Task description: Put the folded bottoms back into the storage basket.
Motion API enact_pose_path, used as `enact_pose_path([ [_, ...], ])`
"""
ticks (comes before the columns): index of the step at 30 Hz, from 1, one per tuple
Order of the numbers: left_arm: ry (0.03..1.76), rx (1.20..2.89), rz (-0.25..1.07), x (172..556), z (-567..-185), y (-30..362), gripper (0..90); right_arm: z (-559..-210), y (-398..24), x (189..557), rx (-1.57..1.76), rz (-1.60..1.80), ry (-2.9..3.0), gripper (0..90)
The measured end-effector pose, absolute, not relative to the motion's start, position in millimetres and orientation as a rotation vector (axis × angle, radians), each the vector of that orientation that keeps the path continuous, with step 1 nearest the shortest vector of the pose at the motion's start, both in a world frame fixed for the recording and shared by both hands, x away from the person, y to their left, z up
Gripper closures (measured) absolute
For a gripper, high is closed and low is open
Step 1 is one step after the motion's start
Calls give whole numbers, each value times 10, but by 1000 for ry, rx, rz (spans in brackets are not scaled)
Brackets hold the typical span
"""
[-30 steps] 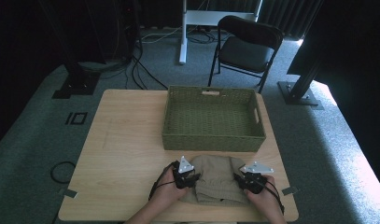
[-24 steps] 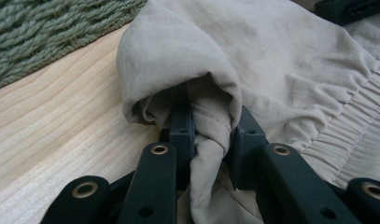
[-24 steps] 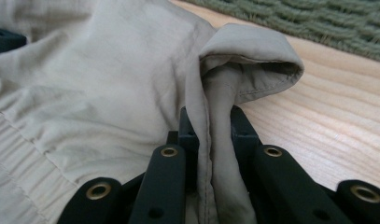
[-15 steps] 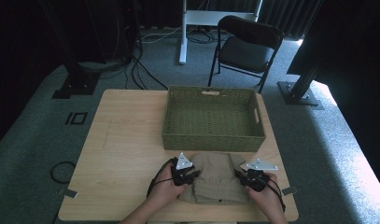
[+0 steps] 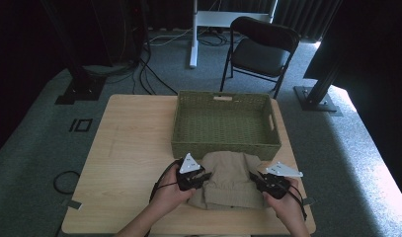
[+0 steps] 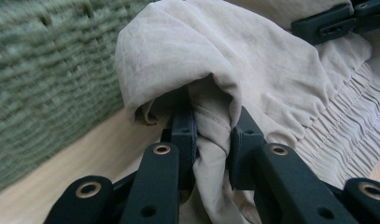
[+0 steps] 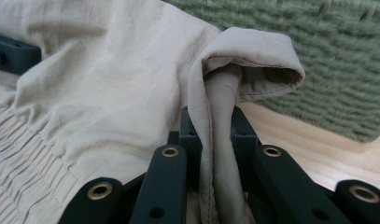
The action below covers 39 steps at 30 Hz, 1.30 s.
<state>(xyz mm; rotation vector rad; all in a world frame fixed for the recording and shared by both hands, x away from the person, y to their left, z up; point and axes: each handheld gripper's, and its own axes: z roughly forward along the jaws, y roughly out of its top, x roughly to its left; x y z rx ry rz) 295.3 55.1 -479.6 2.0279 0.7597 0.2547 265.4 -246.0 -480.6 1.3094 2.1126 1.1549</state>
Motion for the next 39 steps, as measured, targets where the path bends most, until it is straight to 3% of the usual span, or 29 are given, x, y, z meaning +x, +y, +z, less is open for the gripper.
enact_pose_path([
  [16, 722, 1987, 283, 3128, -4398, 651, 776, -4366, -2392, 2773, 1241, 1244, 2062, 804],
  [39, 668, 1924, 343, 3634, -3715, 687, 777, -3680, -2398, 3324, 1223, 1324, 1980, 804],
])
